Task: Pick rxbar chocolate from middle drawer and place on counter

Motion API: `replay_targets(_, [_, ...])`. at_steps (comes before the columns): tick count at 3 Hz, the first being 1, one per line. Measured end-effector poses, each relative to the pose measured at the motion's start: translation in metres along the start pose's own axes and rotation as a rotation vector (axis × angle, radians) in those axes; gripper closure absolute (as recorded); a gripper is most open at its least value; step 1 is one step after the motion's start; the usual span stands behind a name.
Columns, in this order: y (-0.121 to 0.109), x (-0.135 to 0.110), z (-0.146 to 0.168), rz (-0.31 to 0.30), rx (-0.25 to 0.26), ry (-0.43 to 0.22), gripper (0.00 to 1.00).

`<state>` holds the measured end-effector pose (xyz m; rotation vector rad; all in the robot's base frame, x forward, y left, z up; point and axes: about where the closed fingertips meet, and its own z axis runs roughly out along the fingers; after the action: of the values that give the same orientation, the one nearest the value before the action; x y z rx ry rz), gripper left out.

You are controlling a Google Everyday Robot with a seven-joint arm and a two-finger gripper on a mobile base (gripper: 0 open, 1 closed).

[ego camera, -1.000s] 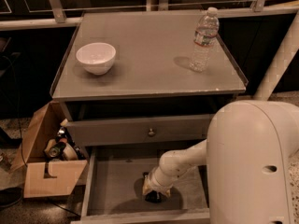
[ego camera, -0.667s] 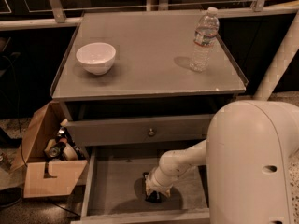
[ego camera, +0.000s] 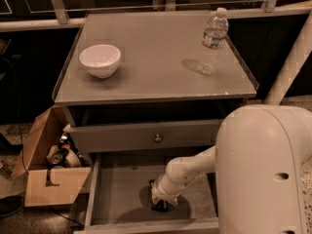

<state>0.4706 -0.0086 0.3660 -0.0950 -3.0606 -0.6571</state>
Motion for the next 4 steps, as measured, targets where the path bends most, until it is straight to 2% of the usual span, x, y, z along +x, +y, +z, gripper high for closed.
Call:
replay_targets(3, [0.010,0.011,-0.027,0.017,0.000,0.039,0.99])
replay_targets(4, [0.010,0.011,-0.027,0.017,0.000,0.039,0.77])
